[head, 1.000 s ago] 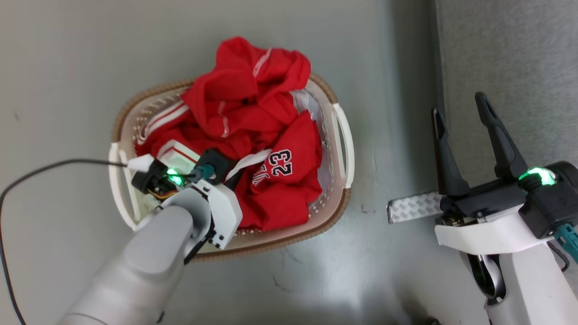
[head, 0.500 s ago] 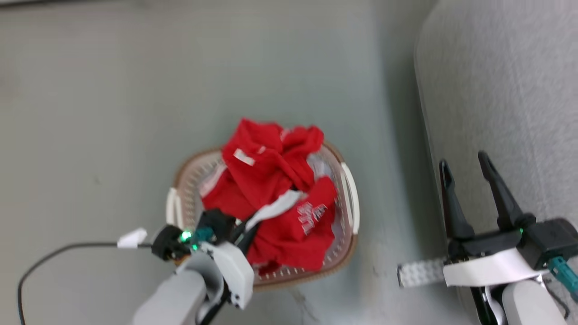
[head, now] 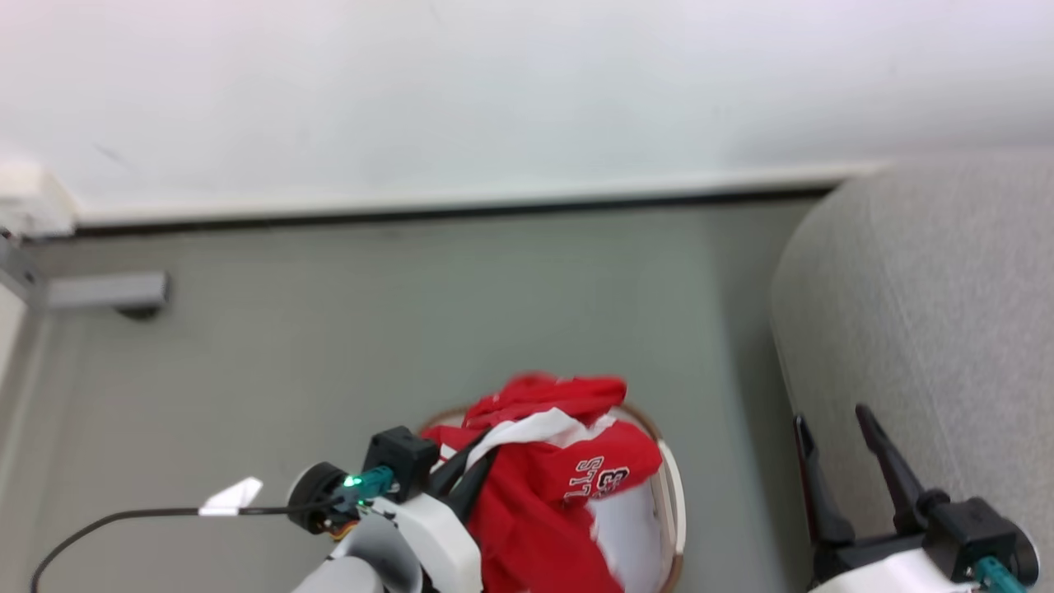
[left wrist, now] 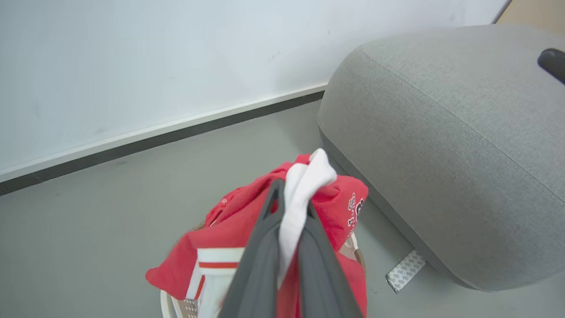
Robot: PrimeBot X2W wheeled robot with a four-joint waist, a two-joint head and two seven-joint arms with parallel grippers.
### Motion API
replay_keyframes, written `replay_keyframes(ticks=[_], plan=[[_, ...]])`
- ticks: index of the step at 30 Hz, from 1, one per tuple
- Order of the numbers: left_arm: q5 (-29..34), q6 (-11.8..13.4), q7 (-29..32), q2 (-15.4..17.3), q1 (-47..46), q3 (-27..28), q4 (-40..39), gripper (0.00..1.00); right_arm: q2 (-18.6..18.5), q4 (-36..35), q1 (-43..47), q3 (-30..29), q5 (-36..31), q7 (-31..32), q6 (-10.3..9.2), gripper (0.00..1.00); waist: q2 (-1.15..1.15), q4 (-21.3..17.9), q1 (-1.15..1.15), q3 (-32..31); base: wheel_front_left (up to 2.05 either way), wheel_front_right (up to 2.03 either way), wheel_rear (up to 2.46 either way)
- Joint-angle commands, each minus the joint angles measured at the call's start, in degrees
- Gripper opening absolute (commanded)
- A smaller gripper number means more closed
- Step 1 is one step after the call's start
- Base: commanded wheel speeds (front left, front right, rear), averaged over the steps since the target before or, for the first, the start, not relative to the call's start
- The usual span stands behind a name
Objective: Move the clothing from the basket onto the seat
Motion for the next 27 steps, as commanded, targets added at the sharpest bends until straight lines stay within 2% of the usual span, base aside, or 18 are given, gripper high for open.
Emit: replay_keyframes(ticks=[1, 7, 15, 27], plan=[[-0.47, 1.25, 0.92, 1.36, 1.33, 0.69, -2.76, 0.0, -0.14, 0.37, 1.77, 0.12, 0.15, 0.02, -0.12, 1.0, 0.0, 1.71, 0.03, -6.04, 0.0, 0.0, 0.0], [-1.74, 4.13, 3.18, 3.43, 3.43, 2.18, -8.72, 0.0, -0.13, 1.16, 5.07, -0.09, -0.01, 0.02, -0.12, 1.0, 0.0, 1.39, 0.03, -11.1, 0.0, 0.0, 0.0], [-2.15, 6.64, 4.84, 5.43, 4.45, 3.44, -14.17, 0.0, -0.12, 0.97, 8.18, -0.27, 0.21, 0.02, -0.12, 1.0, 0.0, 0.75, 0.03, -14.36, 0.0, 0.0, 0.0], [-2.17, 8.1, 6.76, 7.49, 4.18, 4.05, -17.89, 0.0, -0.13, 0.32, 9.63, 0.13, 0.49, 0.02, -0.12, 1.0, 0.0, -0.31, 0.03, -16.57, 0.0, 0.0, 0.0]])
